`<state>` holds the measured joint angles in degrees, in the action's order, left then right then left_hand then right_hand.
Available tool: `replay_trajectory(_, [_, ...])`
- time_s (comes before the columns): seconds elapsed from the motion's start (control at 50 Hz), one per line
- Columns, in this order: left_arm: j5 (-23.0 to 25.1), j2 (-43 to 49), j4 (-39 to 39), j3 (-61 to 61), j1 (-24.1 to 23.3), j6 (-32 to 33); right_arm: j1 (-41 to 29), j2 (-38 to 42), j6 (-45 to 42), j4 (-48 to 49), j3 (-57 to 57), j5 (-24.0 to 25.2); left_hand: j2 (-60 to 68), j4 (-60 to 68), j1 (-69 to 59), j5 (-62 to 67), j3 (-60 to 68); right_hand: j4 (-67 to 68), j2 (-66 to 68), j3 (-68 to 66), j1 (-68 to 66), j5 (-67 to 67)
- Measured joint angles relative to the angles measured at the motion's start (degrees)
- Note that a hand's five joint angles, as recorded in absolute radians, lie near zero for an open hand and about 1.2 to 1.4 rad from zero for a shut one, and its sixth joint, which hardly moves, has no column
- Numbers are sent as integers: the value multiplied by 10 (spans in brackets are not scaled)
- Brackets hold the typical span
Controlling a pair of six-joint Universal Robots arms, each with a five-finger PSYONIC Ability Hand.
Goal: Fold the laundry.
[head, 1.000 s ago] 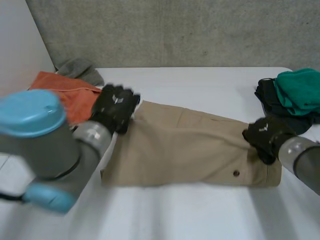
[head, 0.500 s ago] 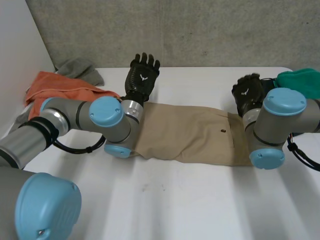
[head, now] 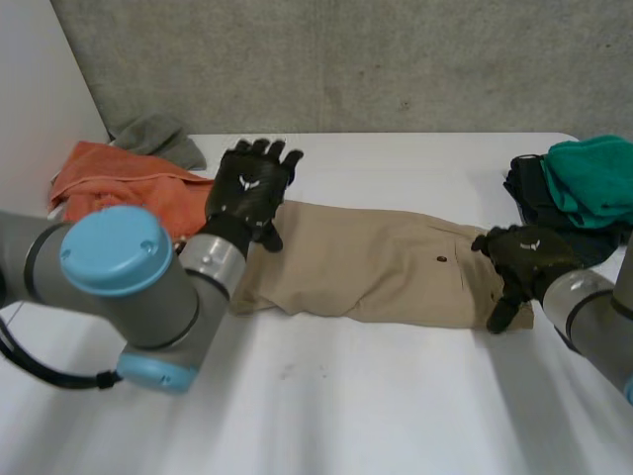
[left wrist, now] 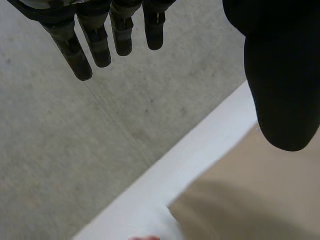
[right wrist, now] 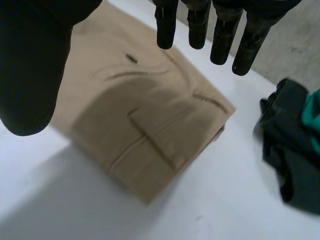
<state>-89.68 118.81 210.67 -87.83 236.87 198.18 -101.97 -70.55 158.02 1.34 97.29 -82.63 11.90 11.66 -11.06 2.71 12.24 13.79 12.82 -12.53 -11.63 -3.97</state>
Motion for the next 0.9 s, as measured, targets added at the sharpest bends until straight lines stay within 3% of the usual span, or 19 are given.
replay_trajectory(0.18, [2, -9, 6, -42, 3, -12, 8, 63, -21, 92, 24, -13, 0, 0, 0, 0, 0, 7, 16, -18, -12, -8])
replay_trajectory(0.22, [2, -8, 6, -42, 4, -11, 9, 77, -30, 102, 21, -19, 0, 0, 0, 0, 0, 121, 127, -129, -118, -121])
replay_trajectory(0.28, [2, -7, 6, -40, 5, -10, 15, 94, -49, 116, 14, -28, 0, 0, 0, 0, 0, 409, 427, -422, -299, -369])
replay_trajectory(0.32, [2, -7, 6, -39, 6, -10, 20, 97, -54, 119, 13, -29, 0, 0, 0, 0, 0, 499, 509, -508, -326, -440])
replay_trajectory(0.48, [-1, -22, 5, -43, 5, -10, 63, 50, -96, 135, 31, -23, 0, 0, 0, 0, 0, 543, 534, -535, -364, -491])
replay_trajectory(0.66, [-2, -65, 2, -68, 4, -11, 105, -8, -252, 145, 33, 16, 0, 0, 0, 0, 0, 543, 544, -537, -387, -498])
replay_trajectory(0.76, [-2, -76, 1, -80, 6, -11, 45, -6, -322, 167, 6, 56, 0, 0, 0, 0, 0, 545, 549, -547, -395, -505])
replay_trajectory(0.9, [-4, -82, 0, -87, 14, -13, -114, 45, -364, 226, -49, 169, 0, 0, 0, 0, 0, 546, 550, -556, -403, -522])
